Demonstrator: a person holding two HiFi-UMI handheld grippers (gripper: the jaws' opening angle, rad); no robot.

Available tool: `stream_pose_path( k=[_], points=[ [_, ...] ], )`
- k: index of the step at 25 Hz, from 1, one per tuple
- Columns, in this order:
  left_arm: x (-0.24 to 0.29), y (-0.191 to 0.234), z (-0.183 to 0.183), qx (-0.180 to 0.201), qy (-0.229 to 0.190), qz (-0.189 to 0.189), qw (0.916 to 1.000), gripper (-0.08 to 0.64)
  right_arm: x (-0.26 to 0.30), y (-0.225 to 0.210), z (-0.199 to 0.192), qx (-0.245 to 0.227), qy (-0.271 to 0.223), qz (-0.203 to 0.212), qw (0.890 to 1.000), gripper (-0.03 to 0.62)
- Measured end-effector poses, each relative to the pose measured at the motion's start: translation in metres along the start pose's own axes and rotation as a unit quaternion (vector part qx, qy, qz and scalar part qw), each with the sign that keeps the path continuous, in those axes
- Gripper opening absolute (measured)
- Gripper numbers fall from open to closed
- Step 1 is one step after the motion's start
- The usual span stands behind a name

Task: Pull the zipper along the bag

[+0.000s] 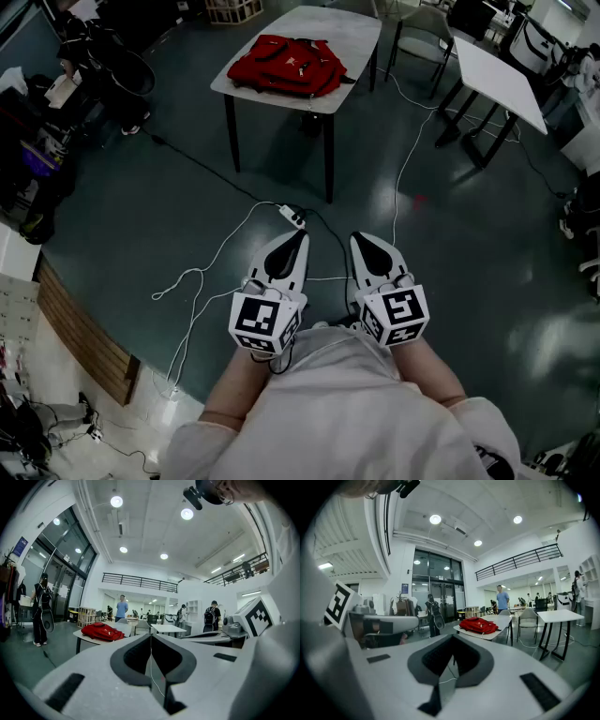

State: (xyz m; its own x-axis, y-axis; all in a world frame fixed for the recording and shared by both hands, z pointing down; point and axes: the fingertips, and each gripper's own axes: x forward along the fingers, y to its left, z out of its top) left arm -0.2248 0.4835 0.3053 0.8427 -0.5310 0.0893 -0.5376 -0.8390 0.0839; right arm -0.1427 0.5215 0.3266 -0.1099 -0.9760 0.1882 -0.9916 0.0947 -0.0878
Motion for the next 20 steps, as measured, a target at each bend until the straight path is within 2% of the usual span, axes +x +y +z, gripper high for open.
stream_pose_path(
  k=[9,14,20],
  points=[
    [0.002,0.006,-0.007,-0.013,0.012,-0.006,0.9998,0.021,0.009,0.002,-0.006,0.013,0.009,0.001,1.0,0.026],
    [0.004,0.016,-0.015,-0.032,0.02,-0.007,0.9993,0.021,0.02,-0.003,-0.017,0.04,0.024,-0.02,0.999,0.028],
    [0.022,0.027,-0.023,-0.053,0.023,0.0,0.9984,0.021,0.039,-0.018,-0.024,0.034,0.05,-0.015,0.998,0.028]
  ],
)
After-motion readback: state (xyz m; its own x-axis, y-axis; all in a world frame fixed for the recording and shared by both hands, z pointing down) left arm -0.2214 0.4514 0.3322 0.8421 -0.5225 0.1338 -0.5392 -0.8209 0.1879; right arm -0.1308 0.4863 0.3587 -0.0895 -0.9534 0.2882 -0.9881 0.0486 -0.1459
